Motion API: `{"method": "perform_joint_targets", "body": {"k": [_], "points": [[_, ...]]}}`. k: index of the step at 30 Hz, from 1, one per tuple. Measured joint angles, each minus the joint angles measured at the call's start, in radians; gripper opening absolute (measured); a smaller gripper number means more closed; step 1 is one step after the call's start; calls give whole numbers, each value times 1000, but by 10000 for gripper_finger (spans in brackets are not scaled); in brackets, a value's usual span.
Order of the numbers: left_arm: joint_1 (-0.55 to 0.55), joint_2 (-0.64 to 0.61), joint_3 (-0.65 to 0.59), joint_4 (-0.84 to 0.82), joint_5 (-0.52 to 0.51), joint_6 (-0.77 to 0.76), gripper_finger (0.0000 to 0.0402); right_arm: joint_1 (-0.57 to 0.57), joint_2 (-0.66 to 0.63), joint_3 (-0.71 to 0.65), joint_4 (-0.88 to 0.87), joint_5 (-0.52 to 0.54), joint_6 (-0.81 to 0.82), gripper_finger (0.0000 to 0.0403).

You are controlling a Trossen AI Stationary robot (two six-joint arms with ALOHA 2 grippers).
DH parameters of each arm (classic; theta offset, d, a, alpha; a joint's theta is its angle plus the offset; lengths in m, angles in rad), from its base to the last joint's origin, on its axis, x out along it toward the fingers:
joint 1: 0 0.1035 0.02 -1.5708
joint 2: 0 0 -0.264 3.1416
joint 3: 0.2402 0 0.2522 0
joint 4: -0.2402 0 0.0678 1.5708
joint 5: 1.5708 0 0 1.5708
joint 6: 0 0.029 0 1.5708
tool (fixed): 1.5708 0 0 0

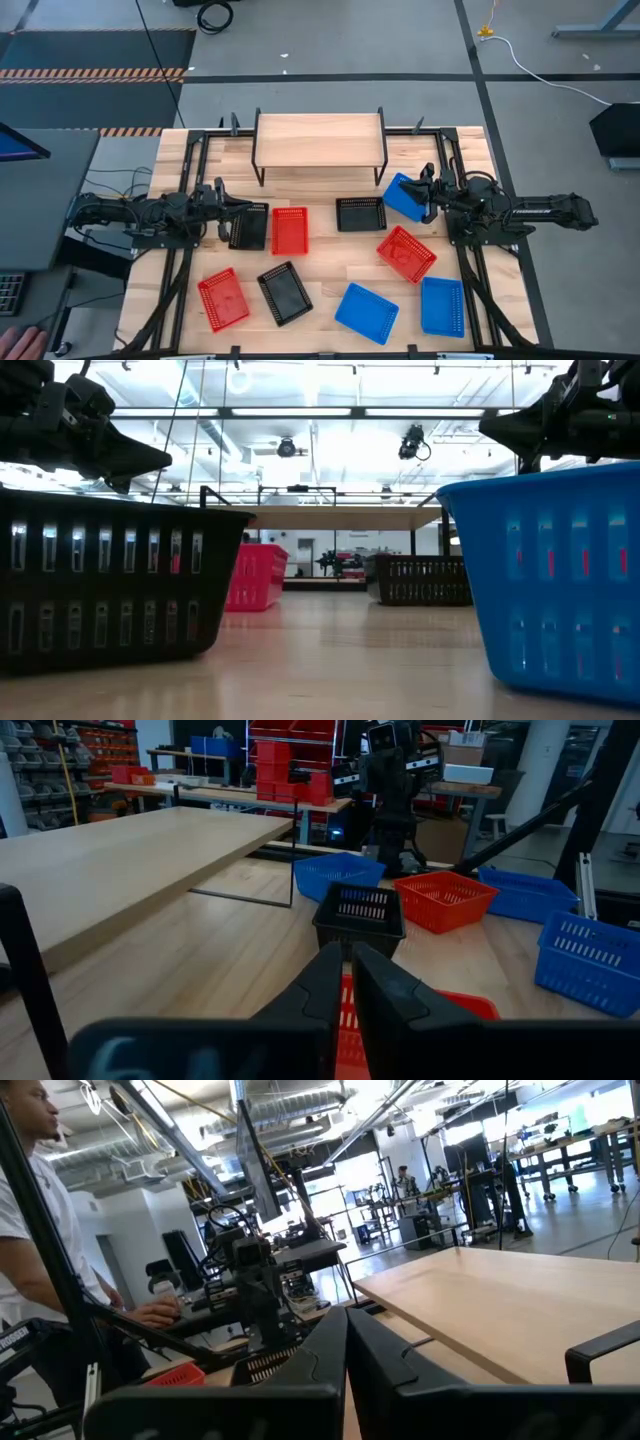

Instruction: Stack baskets on shelf by color

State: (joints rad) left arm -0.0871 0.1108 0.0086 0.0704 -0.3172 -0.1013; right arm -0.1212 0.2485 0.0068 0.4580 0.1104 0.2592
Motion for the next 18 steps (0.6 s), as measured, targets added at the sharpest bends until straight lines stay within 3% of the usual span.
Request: {"method": "perform_joint_targets", "body": {"k": [18], "points": [[0,0,0,0,0,0,31,0,0,0,0,0,0,14]]}}
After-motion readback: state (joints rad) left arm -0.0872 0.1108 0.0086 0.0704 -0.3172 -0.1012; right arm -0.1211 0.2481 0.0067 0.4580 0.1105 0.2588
